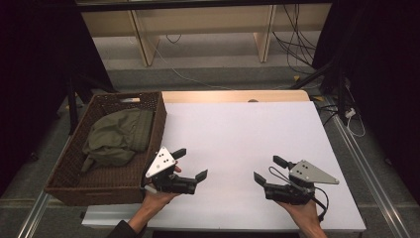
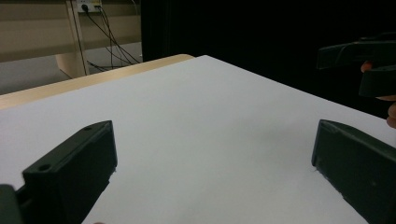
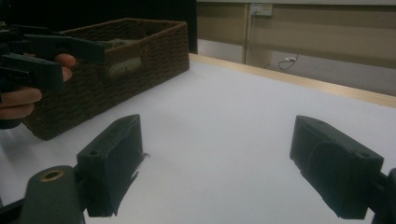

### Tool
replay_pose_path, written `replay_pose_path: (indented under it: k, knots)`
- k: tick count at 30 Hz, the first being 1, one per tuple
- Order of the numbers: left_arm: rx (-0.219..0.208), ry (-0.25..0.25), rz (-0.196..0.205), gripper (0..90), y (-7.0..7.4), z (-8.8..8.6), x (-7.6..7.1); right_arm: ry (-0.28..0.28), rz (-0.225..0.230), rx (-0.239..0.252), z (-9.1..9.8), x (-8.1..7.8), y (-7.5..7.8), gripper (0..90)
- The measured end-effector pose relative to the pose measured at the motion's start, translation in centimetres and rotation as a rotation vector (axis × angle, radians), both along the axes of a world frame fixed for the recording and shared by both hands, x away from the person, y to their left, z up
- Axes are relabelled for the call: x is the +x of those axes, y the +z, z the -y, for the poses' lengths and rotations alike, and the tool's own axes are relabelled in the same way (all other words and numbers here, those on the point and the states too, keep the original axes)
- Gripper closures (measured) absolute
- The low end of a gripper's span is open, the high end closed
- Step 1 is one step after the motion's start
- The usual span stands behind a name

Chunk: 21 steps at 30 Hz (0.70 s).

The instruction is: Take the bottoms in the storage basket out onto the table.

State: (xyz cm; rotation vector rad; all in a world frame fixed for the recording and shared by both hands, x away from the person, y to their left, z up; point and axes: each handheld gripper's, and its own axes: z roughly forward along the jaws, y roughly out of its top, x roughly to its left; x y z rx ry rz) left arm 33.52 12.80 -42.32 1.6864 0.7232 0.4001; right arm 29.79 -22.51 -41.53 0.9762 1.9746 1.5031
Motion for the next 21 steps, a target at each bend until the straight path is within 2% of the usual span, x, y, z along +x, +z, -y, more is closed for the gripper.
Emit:
replay_pose_path:
  k: [14, 21]
  knots:
    - [0.003, 0.007, -0.011, 0.0, 0.13, 0.19, 0.17, -0.004, 0.006, 0.004, 0.03, -0.02, 0.15, 18.9]
    - [0.02, 0.017, 0.006, 0.0, 0.74, 0.18, 0.38, -0.001, 0.008, 0.011, -0.02, -0.1, 0.21, 18.9]
